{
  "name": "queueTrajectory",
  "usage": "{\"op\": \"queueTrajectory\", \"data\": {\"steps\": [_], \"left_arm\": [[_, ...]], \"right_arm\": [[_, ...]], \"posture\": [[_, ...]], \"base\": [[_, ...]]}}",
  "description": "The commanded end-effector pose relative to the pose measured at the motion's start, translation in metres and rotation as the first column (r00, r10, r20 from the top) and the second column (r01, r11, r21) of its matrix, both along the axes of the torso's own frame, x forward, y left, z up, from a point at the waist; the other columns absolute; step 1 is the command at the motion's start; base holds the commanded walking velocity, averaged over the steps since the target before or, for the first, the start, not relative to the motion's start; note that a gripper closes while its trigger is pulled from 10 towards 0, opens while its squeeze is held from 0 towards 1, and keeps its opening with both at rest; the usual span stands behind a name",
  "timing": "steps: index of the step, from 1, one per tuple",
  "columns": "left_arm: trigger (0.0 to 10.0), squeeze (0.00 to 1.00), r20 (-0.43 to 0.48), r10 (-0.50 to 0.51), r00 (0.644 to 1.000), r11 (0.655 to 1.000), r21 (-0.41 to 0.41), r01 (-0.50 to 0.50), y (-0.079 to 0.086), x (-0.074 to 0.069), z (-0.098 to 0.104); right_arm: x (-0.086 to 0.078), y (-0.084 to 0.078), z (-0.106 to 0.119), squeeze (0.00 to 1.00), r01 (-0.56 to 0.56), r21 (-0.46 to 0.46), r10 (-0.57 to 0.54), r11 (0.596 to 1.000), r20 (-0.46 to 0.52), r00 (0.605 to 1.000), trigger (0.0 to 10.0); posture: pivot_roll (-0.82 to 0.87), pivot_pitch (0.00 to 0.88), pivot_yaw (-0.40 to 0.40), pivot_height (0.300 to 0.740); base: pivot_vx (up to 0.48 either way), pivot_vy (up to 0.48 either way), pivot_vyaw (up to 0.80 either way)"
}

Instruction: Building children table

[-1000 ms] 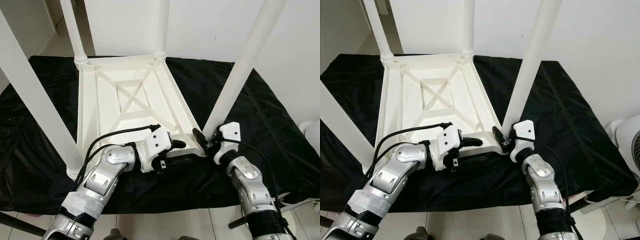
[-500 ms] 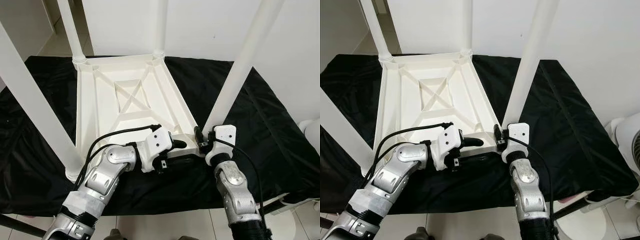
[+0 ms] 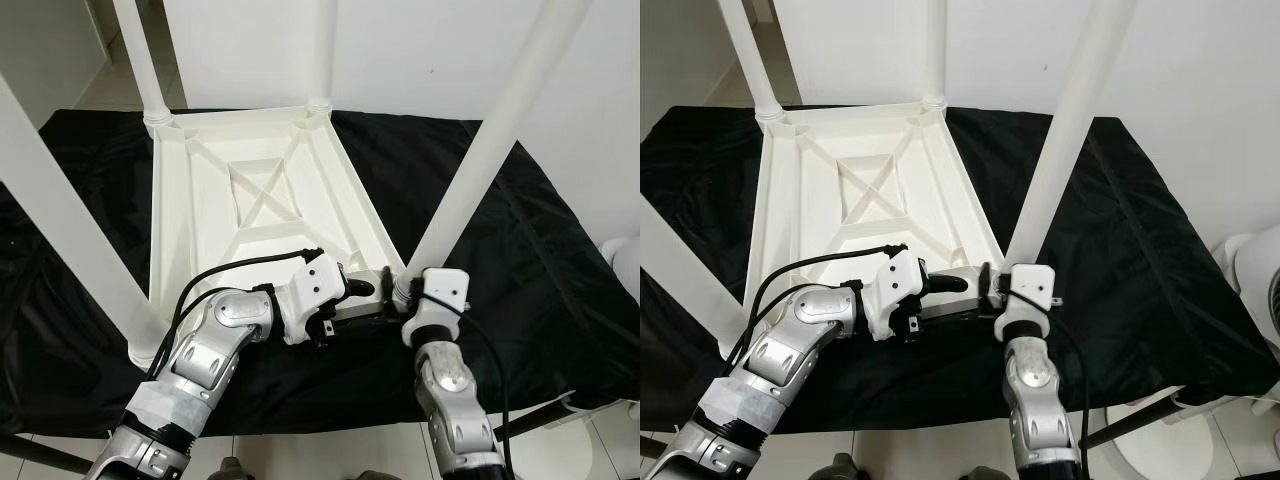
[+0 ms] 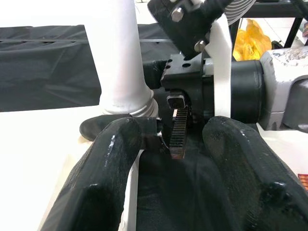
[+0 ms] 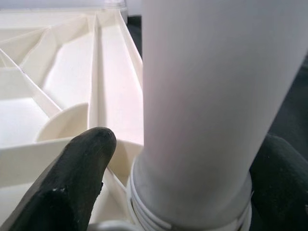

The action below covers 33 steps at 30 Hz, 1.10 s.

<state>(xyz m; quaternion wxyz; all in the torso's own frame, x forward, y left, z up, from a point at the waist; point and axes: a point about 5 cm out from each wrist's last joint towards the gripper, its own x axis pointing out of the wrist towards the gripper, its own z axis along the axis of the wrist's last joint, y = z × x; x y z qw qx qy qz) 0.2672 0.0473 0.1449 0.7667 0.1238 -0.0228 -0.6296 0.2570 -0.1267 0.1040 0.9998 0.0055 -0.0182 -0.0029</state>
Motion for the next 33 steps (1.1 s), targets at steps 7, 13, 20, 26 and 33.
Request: {"op": "queueTrajectory", "data": {"steps": [7, 13, 20, 26, 33], "left_arm": [[10.0, 0.0, 0.001, -0.003, 1.0, 1.0, 0.008, 0.003, -0.002, -0.002, -0.003], [10.0, 0.0, 0.008, 0.004, 1.0, 1.0, 0.001, -0.004, -0.002, -0.001, -0.001], [10.0, 0.0, 0.002, 0.026, 1.0, 1.0, -0.01, -0.026, 0.0, 0.0, 0.0], [10.0, 0.0, 0.007, 0.024, 1.0, 1.0, -0.005, -0.024, 0.0, 0.001, 0.001], [10.0, 0.0, 0.021, 0.029, 0.999, 1.0, -0.004, -0.028, 0.0, 0.005, 0.004]], "right_arm": [[-0.015, -0.015, 0.006, 0.0, -0.086, -0.011, 0.086, 0.996, 0.029, 0.996, 10.0], [-0.02, -0.03, 0.01, 0.0, -0.221, -0.065, 0.225, 0.973, 0.045, 0.973, 10.0], [-0.005, -0.054, 0.021, 0.0, -0.361, -0.154, 0.371, 0.92, 0.041, 0.928, 10.0], [0.008, -0.06, 0.024, 0.0, -0.434, -0.201, 0.445, 0.878, 0.007, 0.896, 10.0], [0.021, -0.059, 0.024, 0.0, -0.561, -0.224, 0.563, 0.797, -0.06, 0.824, 10.0]], "posture": [[-0.03, 0.0, -0.03, 0.74], [-0.03, 0.001, -0.038, 0.74], [-0.02, 0.009, -0.038, 0.74], [-0.01, 0.003, -0.034, 0.74], [0.0, 0.0, -0.031, 0.74]], "base": [[0.0, 0.0, 0.0], [0.0, 0.0, 0.0], [0.0, 0.0, 0.0], [0.0, 0.0, 0.0], [0.0, 0.0, 0.0]]}}
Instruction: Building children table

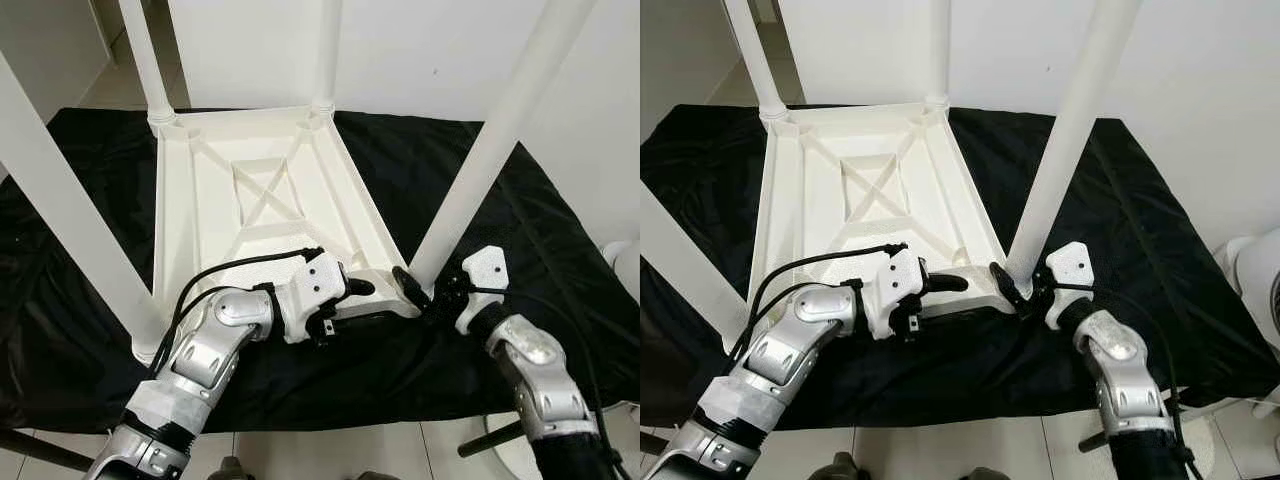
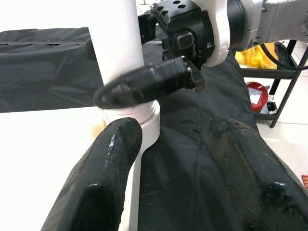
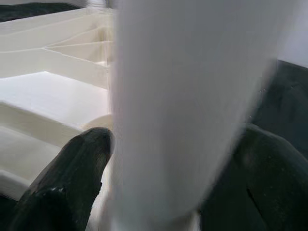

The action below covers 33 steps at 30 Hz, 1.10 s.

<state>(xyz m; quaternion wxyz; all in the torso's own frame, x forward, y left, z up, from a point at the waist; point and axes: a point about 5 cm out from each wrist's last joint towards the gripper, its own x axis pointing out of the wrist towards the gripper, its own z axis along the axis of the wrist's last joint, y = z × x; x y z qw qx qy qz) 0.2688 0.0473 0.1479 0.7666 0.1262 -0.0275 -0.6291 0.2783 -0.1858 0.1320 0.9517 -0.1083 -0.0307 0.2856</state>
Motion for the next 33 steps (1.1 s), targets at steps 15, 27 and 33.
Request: {"op": "queueTrajectory", "data": {"steps": [15, 27, 33], "left_arm": [[10.0, 0.0, 0.021, 0.03, 0.999, 1.0, -0.005, -0.03, 0.001, 0.003, 0.003], [10.0, 0.0, 0.014, 0.028, 1.0, 1.0, -0.005, -0.028, 0.0, 0.003, 0.001], [10.0, 0.0, 0.011, 0.016, 1.0, 1.0, -0.004, -0.016, -0.003, 0.002, 0.0]], "right_arm": [[0.008, 0.01, -0.015, 0.0, -0.172, -0.021, 0.17, 0.985, -0.088, 0.982, 0.0], [-0.002, 0.016, -0.021, 0.0, -0.02, 0.086, 0.026, 0.996, -0.071, 0.997, 10.0], [-0.009, 0.034, -0.026, 0.0, 0.125, 0.117, -0.118, 0.985, -0.068, 0.991, 10.0]], "posture": [[0.02, 0.0, -0.048, 0.74], [0.01, 0.0, -0.046, 0.74], [-0.01, 0.0, -0.04, 0.74]], "base": [[0.0, 0.0, 0.0], [0.0, 0.0, 0.0], [0.0, 0.0, 0.0]]}}
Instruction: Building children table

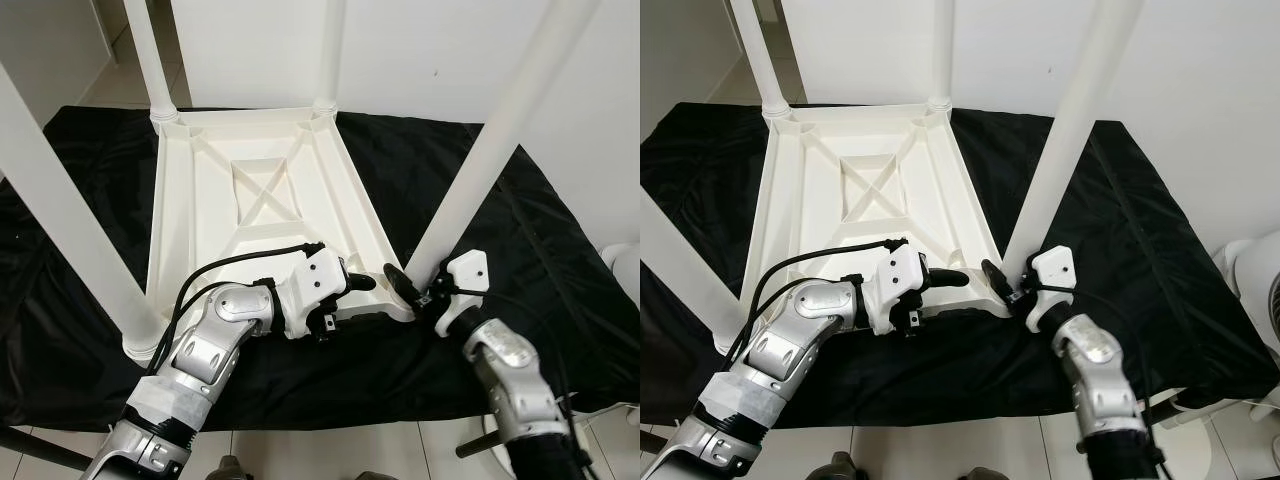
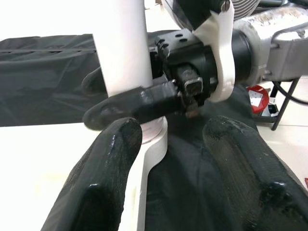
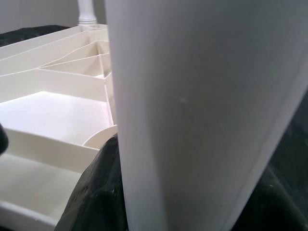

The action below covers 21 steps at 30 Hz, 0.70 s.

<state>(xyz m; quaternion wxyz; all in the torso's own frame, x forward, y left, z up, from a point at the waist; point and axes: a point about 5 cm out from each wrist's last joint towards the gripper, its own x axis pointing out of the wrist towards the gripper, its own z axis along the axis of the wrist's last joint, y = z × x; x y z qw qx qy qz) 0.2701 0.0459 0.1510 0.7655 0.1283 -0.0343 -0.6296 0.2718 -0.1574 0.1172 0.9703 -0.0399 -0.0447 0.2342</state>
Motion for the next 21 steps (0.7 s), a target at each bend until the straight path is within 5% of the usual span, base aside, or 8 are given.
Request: {"op": "queueTrajectory", "data": {"steps": [1, 10, 13, 21], "left_arm": [[10.0, 0.0, -0.002, 0.02, 1.0, 1.0, 0.001, -0.02, -0.001, 0.0, -0.003], [10.0, 0.0, -0.005, 0.002, 1.0, 1.0, 0.003, -0.002, -0.003, -0.001, -0.004], [10.0, 0.0, -0.008, -0.001, 1.0, 1.0, 0.001, 0.001, -0.004, -0.001, -0.004], [10.0, 0.0, -0.007, 0.003, 1.0, 1.0, -0.002, -0.003, -0.004, 0.0, -0.004]], "right_arm": [[-0.002, 0.005, -0.011, 0.0, 0.016, -0.022, -0.017, 1.0, -0.061, 0.998, 10.0], [-0.002, 0.016, -0.009, 0.0, 0.241, 0.002, -0.241, 0.971, -0.043, 0.97, 10.0], [-0.005, 0.028, -0.009, 0.0, 0.442, 0.063, -0.437, 0.895, -0.079, 0.896, 10.0], [-0.012, 0.046, -0.007, 0.0, 0.449, 0.083, -0.442, 0.89, -0.088, 0.893, 10.0]], "posture": [[-0.01, 0.0, -0.04, 0.74], [-0.02, 0.0, -0.035, 0.74], [-0.02, 0.0, -0.038, 0.74], [-0.02, 0.0, -0.042, 0.74]], "base": [[0.0, 0.0, 0.0], [0.0, 0.0, 0.0], [0.0, 0.0, 0.0], [0.0, 0.0, 0.0]]}}
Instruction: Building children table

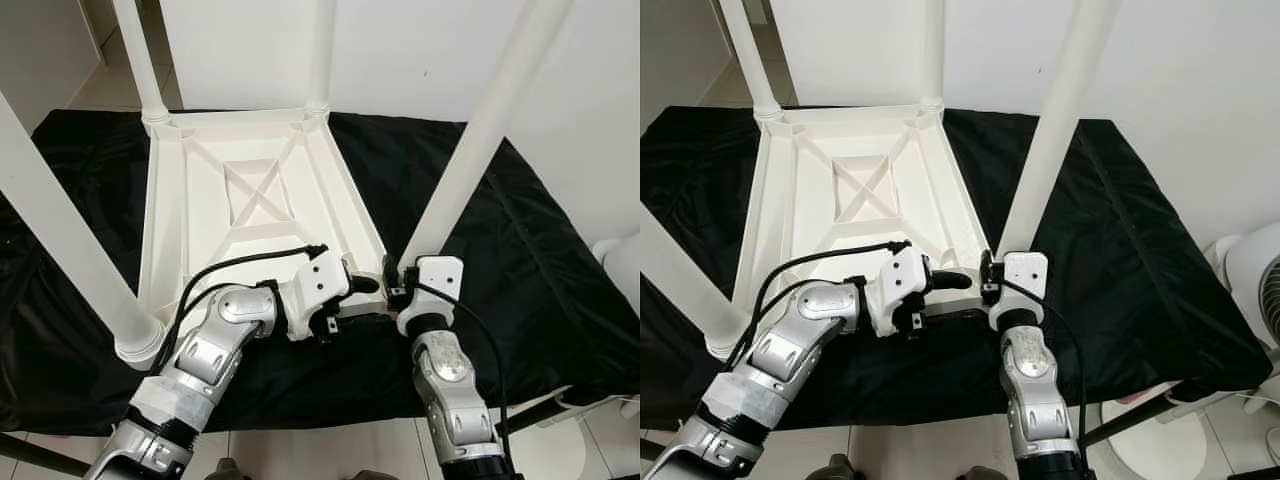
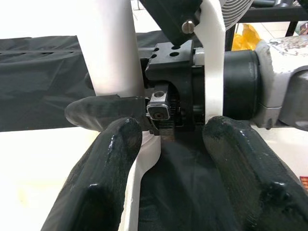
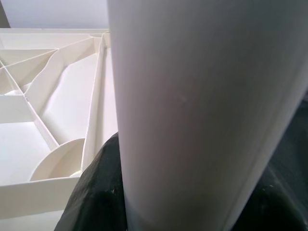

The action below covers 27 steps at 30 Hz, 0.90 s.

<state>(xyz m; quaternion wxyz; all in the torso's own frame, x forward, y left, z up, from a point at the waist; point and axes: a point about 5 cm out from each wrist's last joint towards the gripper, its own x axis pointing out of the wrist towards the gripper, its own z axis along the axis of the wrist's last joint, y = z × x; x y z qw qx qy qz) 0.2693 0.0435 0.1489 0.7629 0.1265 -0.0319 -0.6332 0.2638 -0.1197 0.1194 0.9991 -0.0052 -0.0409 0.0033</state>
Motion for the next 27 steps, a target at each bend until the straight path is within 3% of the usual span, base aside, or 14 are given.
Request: {"op": "queueTrajectory", "data": {"steps": [1, 3, 4, 13, 14, 17, 18, 19, 21, 27], "left_arm": [[10.0, 0.0, 0.0, 0.011, 1.0, 1.0, -0.003, -0.011, -0.002, 0.0, -0.002], [10.0, 0.0, 0.0, 0.011, 1.0, 1.0, -0.003, -0.011, -0.002, 0.001, -0.002], [10.0, 0.0, 0.001, 0.01, 1.0, 1.0, -0.003, -0.01, -0.002, 0.001, -0.002], [10.0, 0.0, 0.005, 0.009, 1.0, 1.0, -0.002, -0.009, -0.002, 0.001, -0.002], [10.0, 0.0, 0.006, 0.008, 1.0, 1.0, -0.002, -0.008, -0.002, 0.001, -0.002], [10.0, 0.0, 0.008, 0.008, 1.0, 1.0, -0.002, -0.008, -0.002, 0.002, -0.002], [10.0, 0.0, 0.009, 0.007, 1.0, 1.0, -0.004, -0.007, -0.003, 0.002, -0.001], [10.0, 0.0, 0.009, 0.007, 1.0, 1.0, -0.005, -0.007, -0.003, 0.002, -0.001], [10.0, 0.0, 0.009, 0.007, 1.0, 1.0, -0.005, -0.007, -0.003, 0.002, -0.001], [10.0, 0.0, 0.015, 0.004, 1.0, 1.0, -0.004, -0.004, -0.003, 0.002, -0.001]], "right_arm": [[-0.005, 0.009, -0.009, 0.0, -0.005, 0.019, 0.006, 1.0, -0.051, 0.999, 10.0], [-0.005, 0.01, -0.008, 0.0, -0.001, 0.012, 0.001, 1.0, -0.048, 0.999, 10.0], [-0.006, 0.009, -0.006, 1.0, -0.011, 0.021, 0.011, 1.0, -0.036, 0.999, 10.0], [-0.015, -0.003, 0.001, 1.0, -0.073, 0.036, 0.073, 0.997, 0.014, 0.997, 10.0], [-0.021, -0.007, 0.002, 1.0, -0.125, 0.015, 0.125, 0.992, 0.021, 0.992, 10.0], [-0.024, -0.01, 0.001, 1.0, -0.148, 0.002, 0.148, 0.989, 0.02, 0.989, 10.0], [-0.026, -0.014, 0.0, 0.63, -0.173, -0.009, 0.173, 0.985, 0.01, 0.985, 10.0], [-0.028, -0.017, -0.001, 0.0, -0.204, -0.009, 0.204, 0.979, 0.001, 0.979, 10.0], [-0.028, -0.017, -0.001, 0.0, -0.204, -0.009, 0.204, 0.979, 0.001, 0.979, 10.0], [-0.026, -0.045, 0.001, 0.0, -0.331, -0.092, 0.331, 0.939, -0.017, 0.943, 10.0]], "posture": [[-0.02, 0.0, -0.043, 0.74], [-0.02, 0.0, -0.043, 0.74], [-0.01, 0.0, -0.044, 0.74], [-0.02, 0.0, -0.046, 0.74], [-0.02, 0.0, -0.046, 0.74], [-0.02, 0.0, -0.046, 0.74], [-0.02, 0.0, -0.046, 0.74], [-0.02, 0.0, -0.046, 0.74], [-0.02, 0.0, -0.046, 0.74], [-0.02, 0.0, -0.043, 0.74]], "base": [[0.0, 0.0, 0.0], [0.0, 0.0, 0.0], [0.0, 0.0, 0.0], [0.0, 0.0, 0.0], [0.0, 0.0, 0.0], [0.0, 0.0, 0.0], [0.0, 0.0, 0.0], [0.0, 0.0, 0.0], [0.0, 0.0, 0.0], [0.0, 0.0, 0.0]]}}
